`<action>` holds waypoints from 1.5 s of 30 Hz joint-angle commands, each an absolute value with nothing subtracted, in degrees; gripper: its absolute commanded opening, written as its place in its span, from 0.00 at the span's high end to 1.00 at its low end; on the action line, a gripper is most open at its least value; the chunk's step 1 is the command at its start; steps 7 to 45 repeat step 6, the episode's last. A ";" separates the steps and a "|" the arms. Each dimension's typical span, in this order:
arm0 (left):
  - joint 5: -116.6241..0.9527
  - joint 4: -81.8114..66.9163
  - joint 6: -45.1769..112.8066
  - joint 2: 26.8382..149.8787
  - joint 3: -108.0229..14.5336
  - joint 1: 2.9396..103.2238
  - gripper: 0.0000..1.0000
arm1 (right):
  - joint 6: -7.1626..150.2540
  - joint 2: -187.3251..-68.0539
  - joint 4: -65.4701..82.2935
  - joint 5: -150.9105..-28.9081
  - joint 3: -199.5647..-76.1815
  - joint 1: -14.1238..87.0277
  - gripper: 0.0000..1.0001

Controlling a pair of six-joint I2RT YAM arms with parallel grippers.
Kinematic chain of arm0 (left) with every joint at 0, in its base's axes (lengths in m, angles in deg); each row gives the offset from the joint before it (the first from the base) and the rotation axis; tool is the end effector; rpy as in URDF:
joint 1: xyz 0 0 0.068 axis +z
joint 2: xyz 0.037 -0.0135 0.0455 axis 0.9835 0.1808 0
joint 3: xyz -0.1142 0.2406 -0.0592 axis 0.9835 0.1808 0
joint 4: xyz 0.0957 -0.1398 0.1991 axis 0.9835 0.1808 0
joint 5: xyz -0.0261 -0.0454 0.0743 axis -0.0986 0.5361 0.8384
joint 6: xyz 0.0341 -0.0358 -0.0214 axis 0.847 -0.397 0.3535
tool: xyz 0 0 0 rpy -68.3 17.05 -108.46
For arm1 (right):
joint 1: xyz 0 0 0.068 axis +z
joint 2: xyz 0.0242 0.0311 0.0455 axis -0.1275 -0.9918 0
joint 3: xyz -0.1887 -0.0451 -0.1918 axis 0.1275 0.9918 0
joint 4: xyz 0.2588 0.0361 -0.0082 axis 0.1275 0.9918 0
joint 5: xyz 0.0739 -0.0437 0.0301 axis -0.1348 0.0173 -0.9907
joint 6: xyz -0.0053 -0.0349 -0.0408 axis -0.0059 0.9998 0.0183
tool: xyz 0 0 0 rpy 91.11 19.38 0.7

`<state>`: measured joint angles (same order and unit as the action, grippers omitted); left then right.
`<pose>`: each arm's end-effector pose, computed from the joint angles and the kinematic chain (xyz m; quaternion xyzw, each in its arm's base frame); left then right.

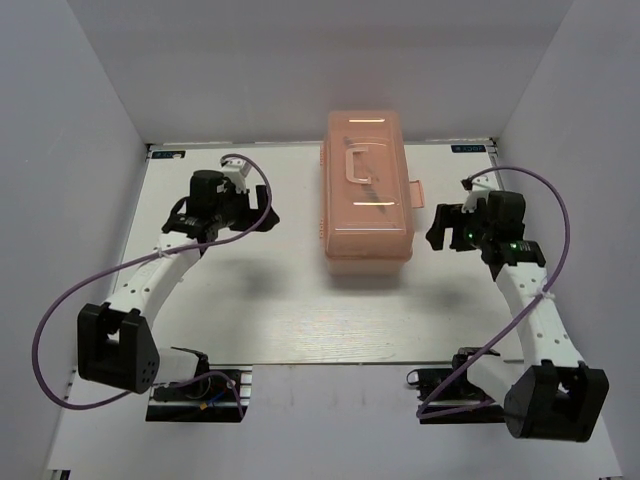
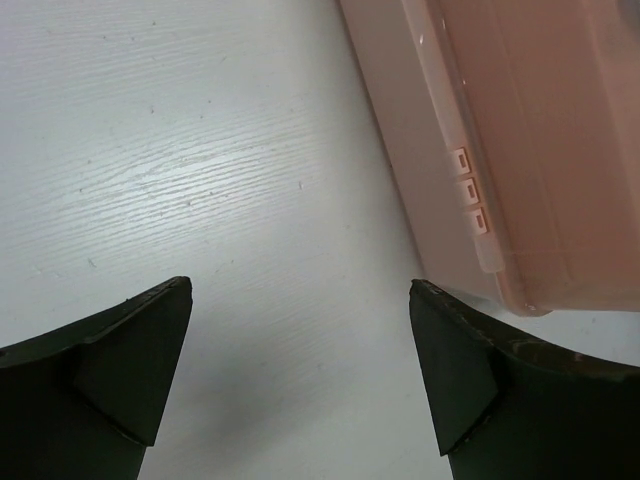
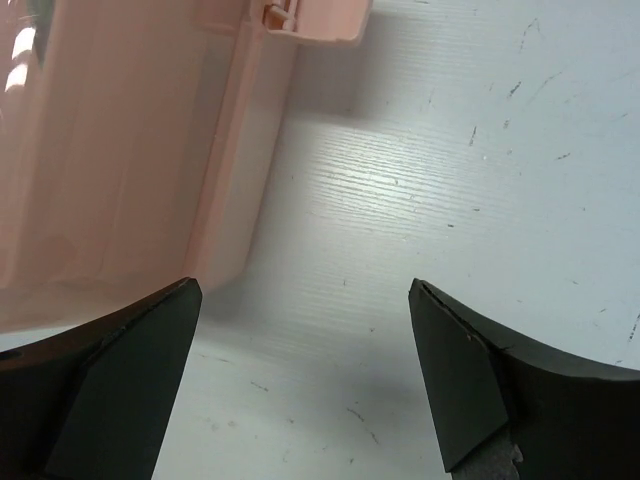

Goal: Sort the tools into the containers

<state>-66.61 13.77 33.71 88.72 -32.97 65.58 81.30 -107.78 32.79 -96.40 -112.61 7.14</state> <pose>0.2823 -0.0810 0.2893 0.0845 0.8816 -0.2279 0.4047 0.2328 0.0079 0.2944 -0.0773 0.8817 0.0971 0.4552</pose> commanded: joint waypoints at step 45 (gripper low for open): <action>-66.71 11.27 36.17 84.42 -30.39 65.08 0.00 | 76.86 -100.59 26.19 -92.73 -104.52 7.24 0.09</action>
